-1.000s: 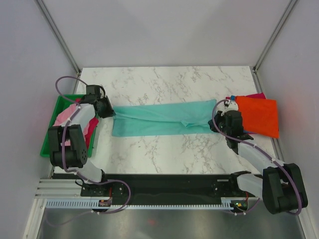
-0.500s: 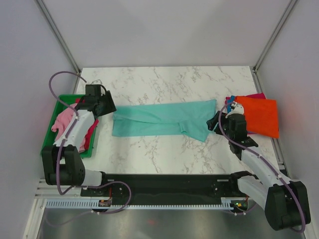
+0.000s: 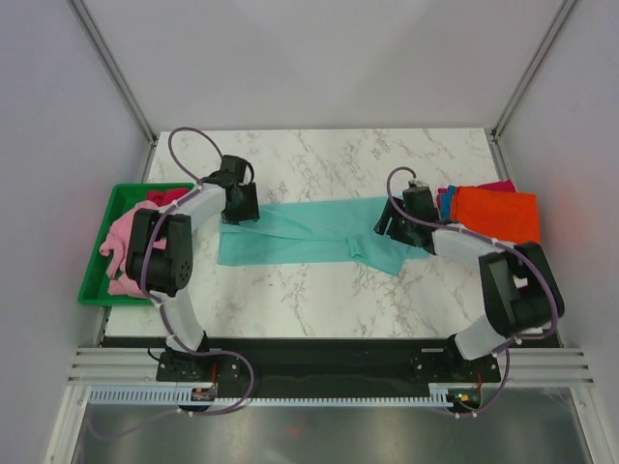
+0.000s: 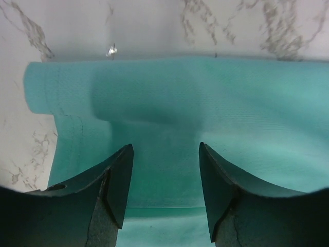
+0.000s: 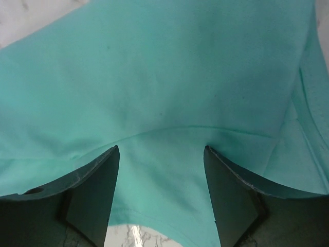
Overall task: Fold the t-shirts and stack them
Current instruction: Fold the tshirt
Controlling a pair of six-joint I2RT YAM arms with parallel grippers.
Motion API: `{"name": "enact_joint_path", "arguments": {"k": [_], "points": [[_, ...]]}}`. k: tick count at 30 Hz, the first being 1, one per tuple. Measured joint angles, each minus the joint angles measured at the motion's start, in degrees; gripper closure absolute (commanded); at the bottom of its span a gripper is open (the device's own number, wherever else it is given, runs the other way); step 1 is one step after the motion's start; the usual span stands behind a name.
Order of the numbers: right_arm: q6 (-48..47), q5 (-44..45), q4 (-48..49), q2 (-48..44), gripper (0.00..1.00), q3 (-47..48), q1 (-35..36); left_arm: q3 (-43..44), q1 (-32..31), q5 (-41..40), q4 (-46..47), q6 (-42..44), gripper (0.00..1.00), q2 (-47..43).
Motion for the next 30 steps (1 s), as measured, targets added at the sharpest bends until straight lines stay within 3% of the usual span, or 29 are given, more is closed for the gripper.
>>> {"name": "enact_joint_path", "arguments": {"k": [7,14,16,22,26,30], "points": [[0.81,1.75,-2.54,22.1,0.23,21.16,-0.94,-0.44,-0.33,-0.02,-2.51,-2.08,0.4,2.99],[-0.15,-0.33,-8.2,45.48,0.18,55.6,-3.19,-11.04,-4.07,4.02,0.04,-7.45,0.42,-5.05],[-0.33,-2.43,-9.97,52.13,0.14,66.42,-3.32,-14.43,-8.13,5.22,0.76,-9.64,0.41,-7.72],[0.42,-11.93,-10.84,69.7,0.07,93.81,-2.67,-21.97,-29.42,12.79,8.0,-21.84,0.39,-12.28],[1.42,-17.07,-6.69,72.85,0.05,96.91,-1.03,-20.61,-39.78,14.53,10.29,-28.35,0.36,-10.67],[1.62,-17.7,-2.97,73.46,0.05,96.3,0.59,-19.26,-45.22,15.06,6.56,-32.3,0.34,-10.88]]}}
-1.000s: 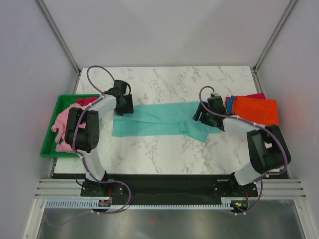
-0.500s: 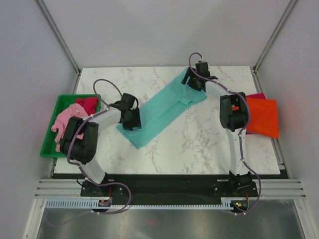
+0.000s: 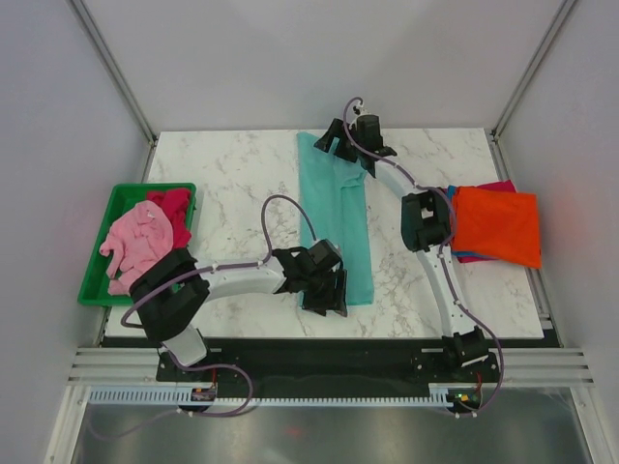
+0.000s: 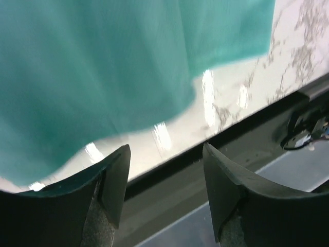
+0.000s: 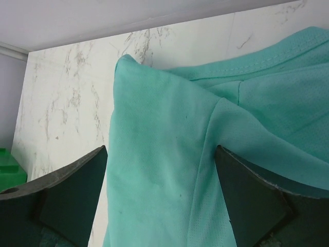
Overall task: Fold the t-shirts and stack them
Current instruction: Fold the tshirt
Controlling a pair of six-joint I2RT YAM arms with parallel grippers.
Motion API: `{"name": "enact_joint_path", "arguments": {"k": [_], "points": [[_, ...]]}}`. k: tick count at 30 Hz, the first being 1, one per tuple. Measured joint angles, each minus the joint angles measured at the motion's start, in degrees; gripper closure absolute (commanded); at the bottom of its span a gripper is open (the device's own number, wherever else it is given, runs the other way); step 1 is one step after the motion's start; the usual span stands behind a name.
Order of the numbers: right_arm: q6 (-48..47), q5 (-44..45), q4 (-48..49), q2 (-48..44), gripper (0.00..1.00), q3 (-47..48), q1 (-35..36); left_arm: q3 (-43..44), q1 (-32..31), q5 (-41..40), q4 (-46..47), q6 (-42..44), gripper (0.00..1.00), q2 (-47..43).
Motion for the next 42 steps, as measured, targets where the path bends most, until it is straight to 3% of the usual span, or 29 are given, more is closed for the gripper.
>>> {"name": "enact_joint_path", "arguments": {"k": [9,17,21,28,31,36,42], "points": [[1.75,-0.39,4.39,0.11,0.02,-1.31,0.42,6.34,-11.13,-4.7,-12.76,-4.07,0.3,-15.1],[1.01,-6.6,3.96,-6.34,0.02,-7.3,-0.11,6.78,-11.04,-19.58,-18.29,-0.87,0.25,-31.65],[-2.05,-5.55,-0.15,-23.06,0.02,-21.88,0.02,4.96,-9.18,-23.37,-18.99,0.85,0.22,-33.03],[-3.85,3.72,-5.03,-69.68,0.02,-62.82,1.18,-6.82,-1.75,-23.96,-16.68,1.92,0.22,-33.64],[-3.34,7.5,-7.26,-83.21,0.02,-78.95,3.58,-12.68,1.66,-22.12,-13.86,2.51,0.23,-35.19],[0.26,10.58,-13.6,-93.92,0.09,-102.49,6.49,-16.87,3.34,-19.61,-8.07,3.15,0.25,-35.32],[4.31,11.54,-15.8,-97.44,0.18,-111.97,10.29,-21.7,4.09,-17.42,0.17,3.1,0.26,-33.99]]}}
